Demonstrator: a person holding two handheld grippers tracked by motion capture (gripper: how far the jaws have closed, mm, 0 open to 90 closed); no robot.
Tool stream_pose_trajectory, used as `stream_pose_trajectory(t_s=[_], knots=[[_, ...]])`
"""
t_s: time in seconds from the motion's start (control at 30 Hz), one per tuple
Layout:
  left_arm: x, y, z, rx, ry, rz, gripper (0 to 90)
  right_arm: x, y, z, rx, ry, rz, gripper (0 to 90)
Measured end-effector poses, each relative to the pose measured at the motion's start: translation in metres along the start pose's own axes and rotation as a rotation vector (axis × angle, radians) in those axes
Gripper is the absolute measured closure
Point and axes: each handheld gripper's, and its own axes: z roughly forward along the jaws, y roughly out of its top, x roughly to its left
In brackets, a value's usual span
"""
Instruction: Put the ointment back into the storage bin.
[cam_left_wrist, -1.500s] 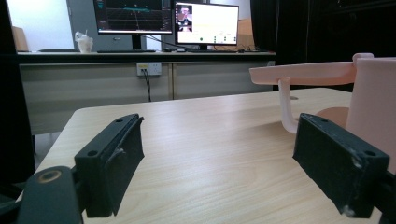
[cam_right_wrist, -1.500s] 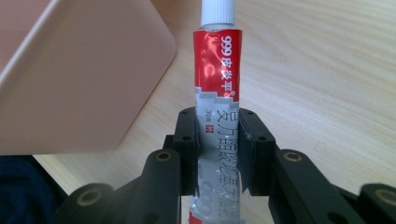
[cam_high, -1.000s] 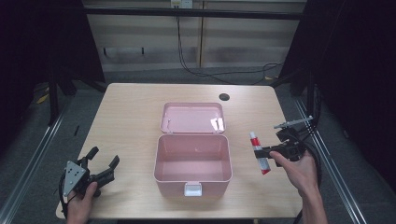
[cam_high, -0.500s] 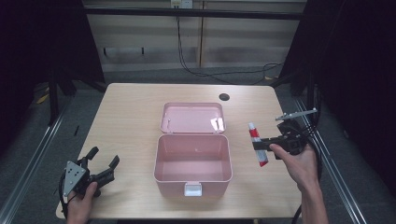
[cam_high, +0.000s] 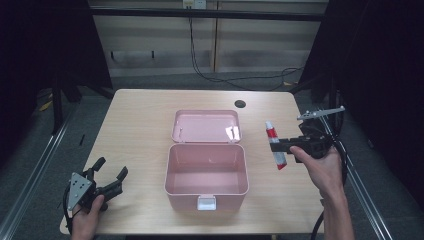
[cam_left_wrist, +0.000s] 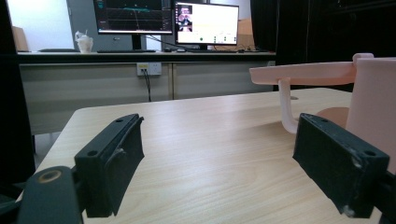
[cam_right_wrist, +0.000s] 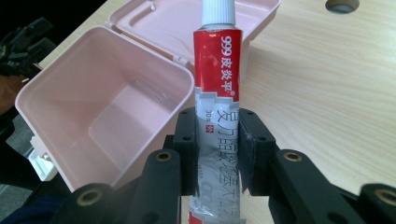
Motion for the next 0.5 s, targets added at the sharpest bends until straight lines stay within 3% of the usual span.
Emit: stream_pose_trajectory(t_s=[0.3, 0.5], knots=[[0.000, 0.000, 0.000, 0.000, -0.003, 0.004, 15.7, 0.014, 0.018, 0.002, -0.009, 0.022, -0.038, 71.5], [0.000, 0.000, 0.000, -0.001, -0.003, 0.000, 15.7, 0.020, 0.029, 0.016, 0.014, 0.054, -0.066, 71.5]])
